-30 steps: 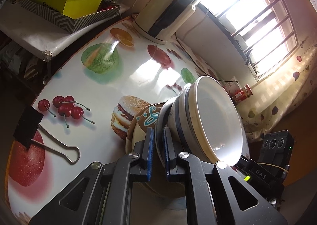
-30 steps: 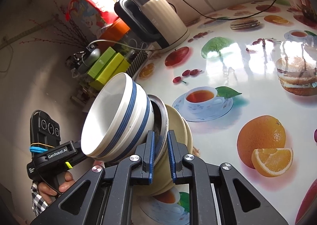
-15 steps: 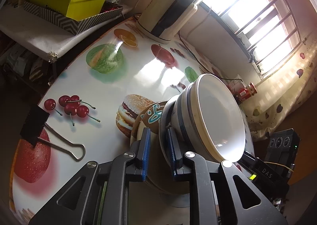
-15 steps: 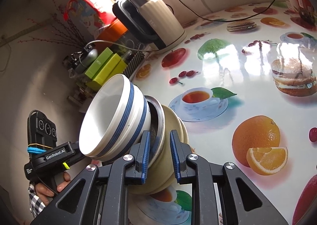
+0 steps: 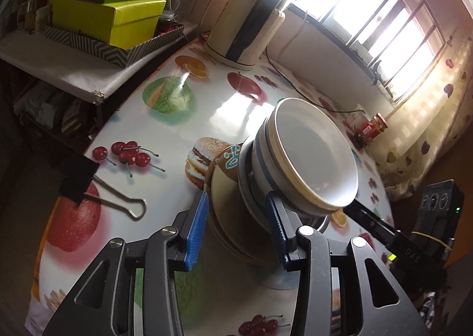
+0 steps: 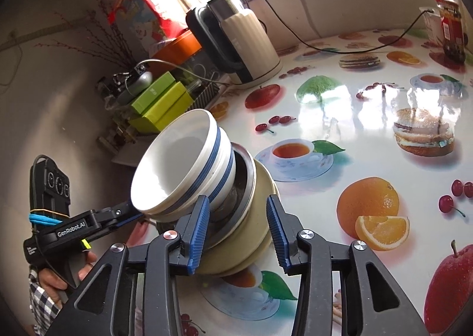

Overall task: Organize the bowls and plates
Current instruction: 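Lower the bowl stack onto the cream plates with both tools, then open both tools to release the bowl stack on the plates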

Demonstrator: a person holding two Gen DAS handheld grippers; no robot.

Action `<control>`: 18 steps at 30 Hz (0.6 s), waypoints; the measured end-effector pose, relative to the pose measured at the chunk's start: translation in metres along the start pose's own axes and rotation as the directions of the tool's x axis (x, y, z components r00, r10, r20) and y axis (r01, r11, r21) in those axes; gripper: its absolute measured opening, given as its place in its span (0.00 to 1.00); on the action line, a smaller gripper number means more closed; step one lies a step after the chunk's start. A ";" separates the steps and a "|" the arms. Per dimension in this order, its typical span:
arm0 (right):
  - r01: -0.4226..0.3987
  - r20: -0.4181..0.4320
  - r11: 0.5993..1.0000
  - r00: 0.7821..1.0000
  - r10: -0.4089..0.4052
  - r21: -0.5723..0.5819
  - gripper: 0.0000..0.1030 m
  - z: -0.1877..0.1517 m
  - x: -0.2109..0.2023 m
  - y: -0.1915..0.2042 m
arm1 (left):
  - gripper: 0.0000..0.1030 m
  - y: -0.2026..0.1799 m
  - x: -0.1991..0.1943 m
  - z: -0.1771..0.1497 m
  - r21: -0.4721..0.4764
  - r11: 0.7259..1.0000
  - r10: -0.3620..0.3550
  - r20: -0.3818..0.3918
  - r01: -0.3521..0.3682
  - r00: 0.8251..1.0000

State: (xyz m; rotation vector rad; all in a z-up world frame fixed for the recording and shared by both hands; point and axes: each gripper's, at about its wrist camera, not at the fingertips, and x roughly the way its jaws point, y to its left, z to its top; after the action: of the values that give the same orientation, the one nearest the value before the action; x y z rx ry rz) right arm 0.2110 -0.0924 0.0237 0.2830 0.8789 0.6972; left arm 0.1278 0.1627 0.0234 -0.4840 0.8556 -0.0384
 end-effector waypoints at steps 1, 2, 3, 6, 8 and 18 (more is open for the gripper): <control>0.007 0.005 1.000 1.000 -0.007 -0.012 0.41 -0.002 -0.002 0.002 | 0.41 -0.002 -0.002 -0.003 0.011 1.000 0.012 0.005 -0.012 1.000; 0.015 0.009 1.000 1.000 -0.015 -0.020 0.42 -0.004 -0.005 0.004 | 0.41 -0.004 -0.005 -0.007 0.020 0.999 0.026 0.012 -0.026 1.000; 0.019 0.014 0.999 1.000 -0.019 -0.027 0.43 -0.007 -0.007 0.006 | 0.42 -0.005 -0.006 -0.009 0.026 0.999 0.035 0.014 -0.036 0.999; 0.031 0.021 0.999 0.999 -0.030 -0.045 0.46 -0.013 -0.014 0.010 | 0.42 -0.010 -0.011 -0.020 0.064 0.994 0.086 0.023 -0.088 0.996; 0.042 0.026 0.998 0.999 -0.041 -0.051 0.49 -0.017 -0.019 0.013 | 0.42 -0.015 -0.013 -0.027 0.095 0.987 0.124 0.032 -0.127 0.992; 0.198 0.054 0.970 0.980 -0.192 -0.141 0.60 -0.042 -0.039 0.030 | 0.42 -0.031 -0.019 -0.065 0.186 0.951 0.238 0.070 -0.247 0.969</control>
State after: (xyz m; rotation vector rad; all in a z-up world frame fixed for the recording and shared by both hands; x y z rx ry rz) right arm 0.1475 -0.0976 0.0361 0.0775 0.8007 0.5678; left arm 0.0730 0.1140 0.0138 -0.1938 0.8505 0.1149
